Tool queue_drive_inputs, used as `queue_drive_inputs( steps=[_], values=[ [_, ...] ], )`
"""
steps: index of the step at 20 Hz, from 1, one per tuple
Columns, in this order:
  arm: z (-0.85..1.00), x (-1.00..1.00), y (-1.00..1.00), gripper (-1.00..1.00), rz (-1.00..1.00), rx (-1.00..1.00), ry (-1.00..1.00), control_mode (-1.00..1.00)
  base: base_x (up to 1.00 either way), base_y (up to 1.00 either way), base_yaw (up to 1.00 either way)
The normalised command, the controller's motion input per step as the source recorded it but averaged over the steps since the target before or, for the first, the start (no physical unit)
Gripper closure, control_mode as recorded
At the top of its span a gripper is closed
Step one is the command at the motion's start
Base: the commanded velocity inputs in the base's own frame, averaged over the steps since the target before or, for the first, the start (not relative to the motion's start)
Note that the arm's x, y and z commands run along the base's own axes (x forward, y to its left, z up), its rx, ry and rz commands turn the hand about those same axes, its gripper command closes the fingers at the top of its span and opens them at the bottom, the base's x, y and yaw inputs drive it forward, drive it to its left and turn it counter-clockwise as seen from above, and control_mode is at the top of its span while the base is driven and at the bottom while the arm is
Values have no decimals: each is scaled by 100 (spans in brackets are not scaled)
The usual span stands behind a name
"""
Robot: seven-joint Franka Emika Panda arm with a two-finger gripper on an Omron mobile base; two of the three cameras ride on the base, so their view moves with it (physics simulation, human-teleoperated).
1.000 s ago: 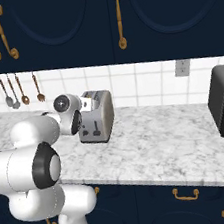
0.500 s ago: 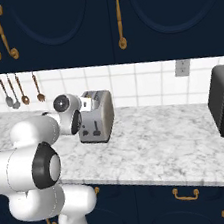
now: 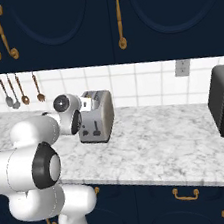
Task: Start the toaster. Once the lever pops up, take the bread to the plate on the dining counter.
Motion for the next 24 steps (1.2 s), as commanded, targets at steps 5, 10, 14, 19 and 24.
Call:
queue_drive_inputs(
  steps=[5,10,14,19,24],
  values=[
    [0,0,0,-100,0,0,0,-100,0,0,0],
    [0,0,0,-100,0,0,0,-100,0,0,0],
    [0,0,0,-100,0,0,0,-100,0,0,0],
    [0,0,0,-100,0,0,0,-100,0,0,0],
    [0,0,0,-100,0,0,0,-100,0,0,0]
  ],
)
